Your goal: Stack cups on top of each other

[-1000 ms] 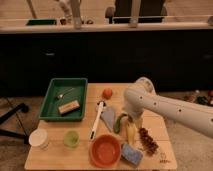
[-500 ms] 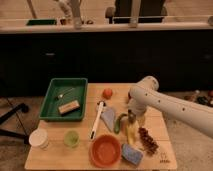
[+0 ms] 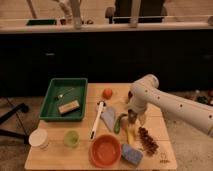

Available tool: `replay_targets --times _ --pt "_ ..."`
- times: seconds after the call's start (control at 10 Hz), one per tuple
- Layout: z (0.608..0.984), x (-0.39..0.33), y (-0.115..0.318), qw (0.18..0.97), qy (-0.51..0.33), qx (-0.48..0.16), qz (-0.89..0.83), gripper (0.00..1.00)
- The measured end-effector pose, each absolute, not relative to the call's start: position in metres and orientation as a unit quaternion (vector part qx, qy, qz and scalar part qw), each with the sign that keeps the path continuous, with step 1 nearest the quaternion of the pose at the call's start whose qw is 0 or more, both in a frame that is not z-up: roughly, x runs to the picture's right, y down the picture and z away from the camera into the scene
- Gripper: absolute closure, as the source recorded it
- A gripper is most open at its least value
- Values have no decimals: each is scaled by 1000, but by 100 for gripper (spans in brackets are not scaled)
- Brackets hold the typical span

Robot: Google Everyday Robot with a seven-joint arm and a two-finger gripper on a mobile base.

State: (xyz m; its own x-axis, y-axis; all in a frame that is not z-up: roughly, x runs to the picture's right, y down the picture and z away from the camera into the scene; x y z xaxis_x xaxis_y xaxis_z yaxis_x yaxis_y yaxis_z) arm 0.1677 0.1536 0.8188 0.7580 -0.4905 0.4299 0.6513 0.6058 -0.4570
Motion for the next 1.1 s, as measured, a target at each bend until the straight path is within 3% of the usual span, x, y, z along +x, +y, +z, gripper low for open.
replay_targets --times 1.1 --pt "827 153 141 755 -245 -287 -536 20"
